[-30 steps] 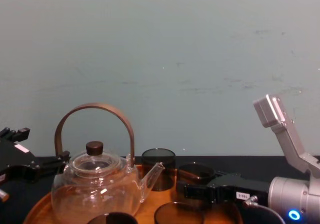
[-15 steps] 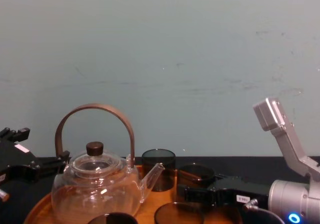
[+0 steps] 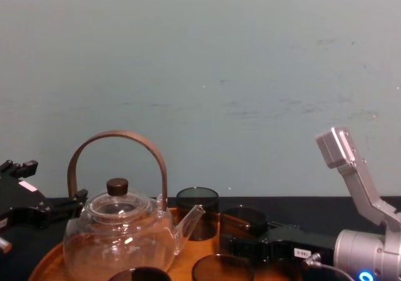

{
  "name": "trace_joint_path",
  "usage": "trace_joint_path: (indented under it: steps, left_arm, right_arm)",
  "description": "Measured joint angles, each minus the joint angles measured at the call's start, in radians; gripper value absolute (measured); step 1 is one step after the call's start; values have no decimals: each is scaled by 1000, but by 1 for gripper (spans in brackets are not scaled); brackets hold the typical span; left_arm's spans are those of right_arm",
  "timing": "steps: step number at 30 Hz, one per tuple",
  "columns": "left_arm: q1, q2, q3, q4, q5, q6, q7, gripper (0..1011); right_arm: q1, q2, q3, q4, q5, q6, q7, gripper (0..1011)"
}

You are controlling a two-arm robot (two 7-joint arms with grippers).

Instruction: Pick up the glass from the table and place it on the tray.

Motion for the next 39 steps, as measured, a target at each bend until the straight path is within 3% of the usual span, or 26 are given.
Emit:
trace_joint_path:
  steps: [6,11,19,39]
  left_arm:
    - [0,0,0,0,0,0,0,1009]
    - [0,0,0,0,0,0,0,1010]
    - [0,0,0,0,0,0,0,1010]
    - [0,0,0,0,0,0,0,1009]
  right_arm:
    - [-1,1,-1,-1,-1,0,0,907]
    - [7,-4,2,18,-3,-16,11,1002]
    - [-41,27,1,-86,-11,30,1,1003]
    - [-114,80,-18,-243,-5,89,-31,1000]
